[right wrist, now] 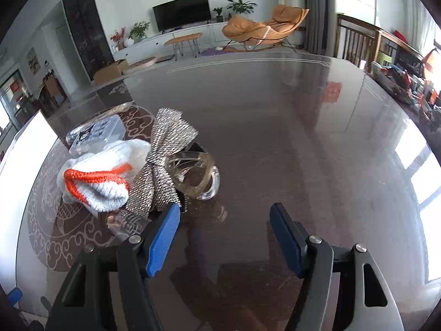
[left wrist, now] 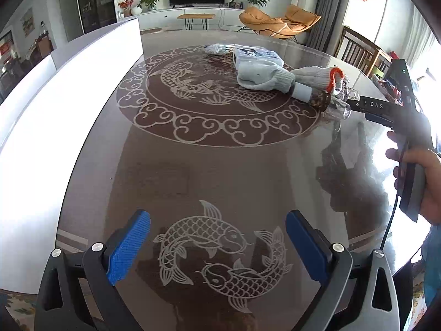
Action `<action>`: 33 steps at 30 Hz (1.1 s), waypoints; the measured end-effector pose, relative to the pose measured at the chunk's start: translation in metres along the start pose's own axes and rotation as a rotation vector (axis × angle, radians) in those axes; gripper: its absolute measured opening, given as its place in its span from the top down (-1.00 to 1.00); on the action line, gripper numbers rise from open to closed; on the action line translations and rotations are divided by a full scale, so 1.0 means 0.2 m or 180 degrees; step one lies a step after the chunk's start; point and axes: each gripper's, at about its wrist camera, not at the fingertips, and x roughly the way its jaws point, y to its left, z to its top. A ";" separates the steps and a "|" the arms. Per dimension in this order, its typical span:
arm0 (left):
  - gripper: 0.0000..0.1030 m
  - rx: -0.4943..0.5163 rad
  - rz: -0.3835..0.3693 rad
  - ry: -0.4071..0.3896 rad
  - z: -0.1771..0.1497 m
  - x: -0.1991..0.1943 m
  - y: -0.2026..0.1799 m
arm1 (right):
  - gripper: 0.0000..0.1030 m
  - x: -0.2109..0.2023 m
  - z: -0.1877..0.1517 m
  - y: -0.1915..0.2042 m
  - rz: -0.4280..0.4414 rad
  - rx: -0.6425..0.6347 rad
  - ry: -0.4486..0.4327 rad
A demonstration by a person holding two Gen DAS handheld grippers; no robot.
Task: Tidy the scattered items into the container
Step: 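Move both grippers back toward the remaining items on the table, then grasp the clear bottle with brown cord with the left gripper while the right gripper grasps the white-orange glove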
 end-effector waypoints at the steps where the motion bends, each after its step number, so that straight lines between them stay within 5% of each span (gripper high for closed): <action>1: -0.94 -0.0017 0.0001 0.0013 -0.01 0.01 0.01 | -0.33 0.00 -0.01 0.02 0.0084 -0.0073 0.0018; 6: -0.94 -0.0037 -0.0037 0.0051 -0.02 0.03 0.01 | -0.33 -0.09 -0.13 0.18 0.1018 -0.0550 0.0282; 10: -0.94 -0.0053 -0.0111 0.0074 -0.02 0.05 -0.01 | -0.33 -0.19 -0.17 0.24 0.1187 -0.0855 0.0138; 14: -0.94 -0.0046 -0.0312 0.0054 0.05 0.03 -0.07 | -0.33 -0.19 -0.15 0.20 0.0916 -0.0744 0.0069; 20: -0.94 -0.0143 -0.0795 0.0077 0.37 0.13 -0.28 | -0.34 -0.26 -0.24 0.10 0.0663 -0.0561 -0.0005; 33: -0.84 0.0113 -0.0335 0.0368 0.70 0.53 -0.57 | -0.34 -0.56 -0.38 -0.12 0.0685 -0.0058 -0.0290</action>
